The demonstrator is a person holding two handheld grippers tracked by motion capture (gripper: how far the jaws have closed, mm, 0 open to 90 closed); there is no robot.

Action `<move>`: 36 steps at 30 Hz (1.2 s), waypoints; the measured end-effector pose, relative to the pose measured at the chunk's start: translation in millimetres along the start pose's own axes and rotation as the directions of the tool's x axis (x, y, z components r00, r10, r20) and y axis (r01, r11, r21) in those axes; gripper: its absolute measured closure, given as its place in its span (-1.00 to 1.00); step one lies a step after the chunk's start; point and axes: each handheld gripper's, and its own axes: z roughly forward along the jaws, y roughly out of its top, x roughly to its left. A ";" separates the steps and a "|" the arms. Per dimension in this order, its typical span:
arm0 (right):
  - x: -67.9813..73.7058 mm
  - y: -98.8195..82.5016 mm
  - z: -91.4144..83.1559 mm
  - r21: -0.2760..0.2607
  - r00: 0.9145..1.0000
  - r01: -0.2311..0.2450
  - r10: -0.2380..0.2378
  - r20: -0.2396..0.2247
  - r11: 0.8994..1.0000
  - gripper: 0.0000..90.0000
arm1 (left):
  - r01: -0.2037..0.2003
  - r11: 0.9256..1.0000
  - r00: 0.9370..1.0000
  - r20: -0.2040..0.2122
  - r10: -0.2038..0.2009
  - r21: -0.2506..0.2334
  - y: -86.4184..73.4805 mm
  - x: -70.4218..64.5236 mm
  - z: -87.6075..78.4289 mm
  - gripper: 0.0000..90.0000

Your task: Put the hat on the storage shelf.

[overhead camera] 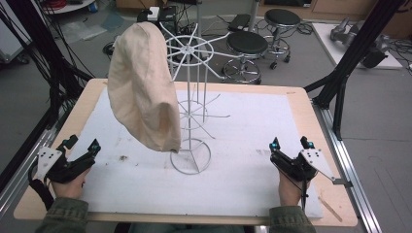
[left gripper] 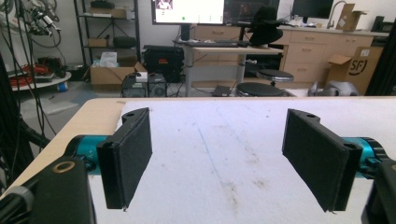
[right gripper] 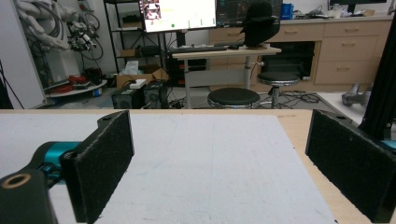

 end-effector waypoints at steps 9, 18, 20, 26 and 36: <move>0.4 -0.1 -1.0 0.001 1.000 -0.003 0.003 -0.002 1.000 -0.84 | 0.026 1.000 1.000 -0.013 -0.026 0.000 -2.8 3.8 -3.5 -0.47; 1.9 -0.1 -2.8 0.005 1.000 -0.005 0.005 0.003 1.000 -0.84 | 0.027 1.000 1.000 -0.003 -0.027 0.000 -2.9 1.7 -3.8 -0.46; 1.8 -0.1 -2.7 0.004 1.000 -0.002 0.002 0.002 1.000 -0.84 | 0.029 1.000 1.000 -0.002 -0.029 0.001 -3.0 1.8 -3.8 -0.46; 1.9 -0.1 -2.9 0.005 1.000 -0.006 0.006 0.002 1.000 -0.84 | 0.037 0.999 0.999 -0.004 -0.037 0.006 -3.9 2.8 -3.4 -0.46; 1.4 -0.6 -2.2 0.014 1.000 0.002 -0.002 -0.004 1.000 -0.85 | 0.042 0.999 0.999 -0.006 -0.042 0.016 -6.3 2.7 -1.0 -0.45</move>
